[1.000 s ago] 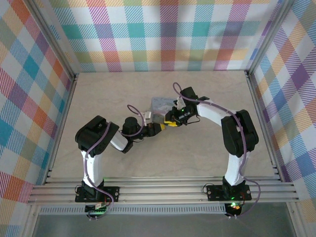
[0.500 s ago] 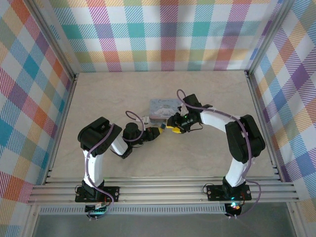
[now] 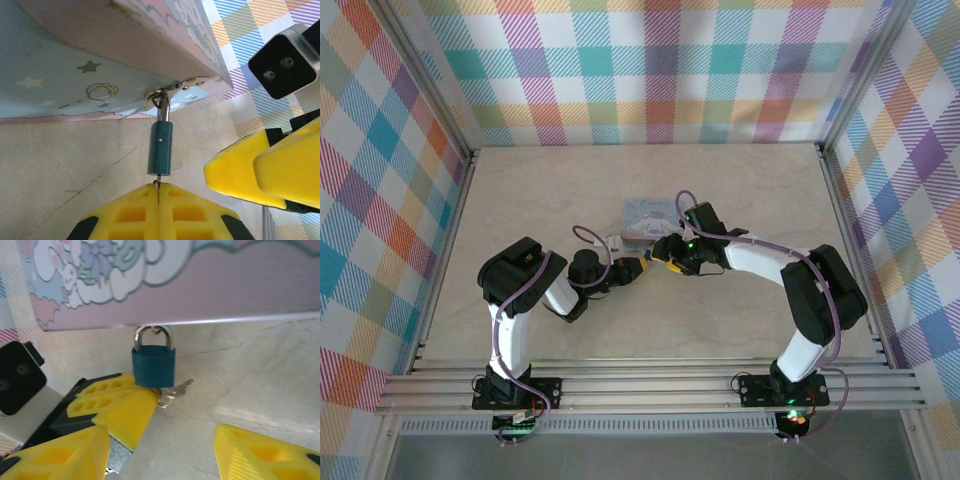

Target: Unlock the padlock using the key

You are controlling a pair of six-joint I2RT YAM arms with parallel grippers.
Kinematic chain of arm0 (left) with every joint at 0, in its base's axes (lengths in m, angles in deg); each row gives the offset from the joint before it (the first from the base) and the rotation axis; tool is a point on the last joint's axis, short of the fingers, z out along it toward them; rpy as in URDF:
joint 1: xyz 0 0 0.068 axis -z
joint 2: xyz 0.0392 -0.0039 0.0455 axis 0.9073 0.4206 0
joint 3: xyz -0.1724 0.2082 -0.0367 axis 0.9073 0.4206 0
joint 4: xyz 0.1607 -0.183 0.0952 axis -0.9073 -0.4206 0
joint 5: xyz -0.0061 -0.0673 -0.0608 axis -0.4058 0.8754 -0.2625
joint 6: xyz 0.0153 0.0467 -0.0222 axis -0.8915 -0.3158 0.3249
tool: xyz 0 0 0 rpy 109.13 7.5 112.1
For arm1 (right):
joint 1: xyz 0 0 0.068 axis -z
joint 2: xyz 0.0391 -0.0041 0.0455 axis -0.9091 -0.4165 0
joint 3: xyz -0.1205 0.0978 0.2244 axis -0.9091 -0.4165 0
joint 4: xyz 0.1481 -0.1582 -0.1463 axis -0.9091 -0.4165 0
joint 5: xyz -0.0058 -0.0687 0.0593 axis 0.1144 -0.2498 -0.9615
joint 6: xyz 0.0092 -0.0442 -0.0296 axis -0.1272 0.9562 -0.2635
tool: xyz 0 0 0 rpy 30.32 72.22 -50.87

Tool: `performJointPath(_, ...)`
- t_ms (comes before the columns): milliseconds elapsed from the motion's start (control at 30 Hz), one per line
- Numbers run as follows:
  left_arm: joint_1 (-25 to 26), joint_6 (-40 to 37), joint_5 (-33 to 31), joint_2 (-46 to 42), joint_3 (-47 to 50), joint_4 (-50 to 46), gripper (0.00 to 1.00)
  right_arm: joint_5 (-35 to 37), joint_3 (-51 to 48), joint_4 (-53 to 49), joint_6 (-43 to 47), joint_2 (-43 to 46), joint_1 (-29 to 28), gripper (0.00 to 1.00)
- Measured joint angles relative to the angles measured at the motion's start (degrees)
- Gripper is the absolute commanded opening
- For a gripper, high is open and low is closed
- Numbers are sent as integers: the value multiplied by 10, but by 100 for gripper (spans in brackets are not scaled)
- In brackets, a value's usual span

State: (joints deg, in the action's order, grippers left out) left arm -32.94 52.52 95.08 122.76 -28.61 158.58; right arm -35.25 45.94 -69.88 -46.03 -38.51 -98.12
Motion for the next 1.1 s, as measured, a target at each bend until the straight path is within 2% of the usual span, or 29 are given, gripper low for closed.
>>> performJointPath(400, 0, 0, 0, 0, 0, 0, 0, 45, 23, 22, -13, -49, -11, 58)
performJointPath(800, 0, 0, 0, 0, 0, 0, 0, 50, 63, 20, -12, -82, -23, 58)
performJointPath(933, 0, 0, 2, 0, 0, 0, 0, 50, 80, 17, -10, -92, -27, 55)
performJointPath(1100, 0, -5, 2, -1, -1, -3, 0, 54, 83, 6, -6, -99, -29, 44)
